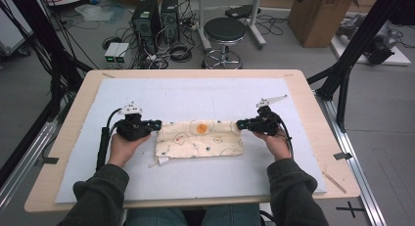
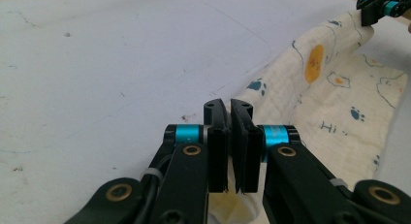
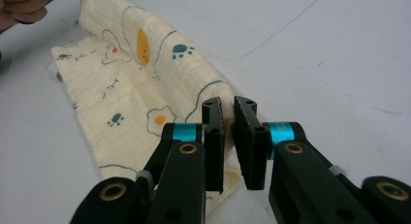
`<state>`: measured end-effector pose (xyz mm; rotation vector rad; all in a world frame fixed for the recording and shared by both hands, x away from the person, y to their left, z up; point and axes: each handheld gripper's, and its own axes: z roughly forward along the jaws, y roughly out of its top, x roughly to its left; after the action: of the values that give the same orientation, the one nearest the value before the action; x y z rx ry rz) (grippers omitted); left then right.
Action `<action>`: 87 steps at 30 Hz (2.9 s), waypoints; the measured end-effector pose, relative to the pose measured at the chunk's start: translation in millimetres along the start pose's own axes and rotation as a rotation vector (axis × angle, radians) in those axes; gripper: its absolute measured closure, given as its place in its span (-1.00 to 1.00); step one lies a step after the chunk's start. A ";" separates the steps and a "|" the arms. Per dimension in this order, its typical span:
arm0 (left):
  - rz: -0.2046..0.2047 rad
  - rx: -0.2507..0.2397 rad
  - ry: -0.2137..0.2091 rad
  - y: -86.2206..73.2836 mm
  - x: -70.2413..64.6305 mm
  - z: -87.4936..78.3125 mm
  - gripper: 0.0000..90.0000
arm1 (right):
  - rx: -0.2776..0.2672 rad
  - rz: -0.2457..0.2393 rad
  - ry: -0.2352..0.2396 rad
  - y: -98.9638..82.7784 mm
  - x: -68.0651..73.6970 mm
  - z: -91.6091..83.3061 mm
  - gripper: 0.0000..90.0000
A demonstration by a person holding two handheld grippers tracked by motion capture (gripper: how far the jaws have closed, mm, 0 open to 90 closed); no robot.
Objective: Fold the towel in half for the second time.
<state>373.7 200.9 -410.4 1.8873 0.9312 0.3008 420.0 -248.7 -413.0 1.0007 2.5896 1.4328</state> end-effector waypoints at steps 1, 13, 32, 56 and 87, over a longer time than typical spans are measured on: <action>0.007 0.002 0.002 0.1 -1.4 -0.3 0.90 | 0.007 0.003 0.000 -0.1 0.9 -0.4 0.83; 0.014 0.001 -0.002 -7.9 -3.3 -4.1 0.89 | -0.011 -0.011 0.015 -8.7 6.4 -4.8 0.83; 0.056 -0.005 -0.040 -21.6 -16.5 -12.7 0.88 | -0.005 -0.042 0.033 -17.9 21.1 -7.7 0.82; 0.128 0.069 -0.066 -32.0 -28.7 -18.6 0.84 | 0.001 -0.073 0.055 -39.8 35.4 -12.3 0.79; 0.107 0.085 -0.135 -45.6 -31.7 -26.6 0.30 | 0.029 -0.065 0.093 -58.6 44.1 -13.8 0.42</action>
<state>315.7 206.5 -430.2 2.0133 0.7641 0.1970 350.1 -257.3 -437.5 0.8637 2.6883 1.4649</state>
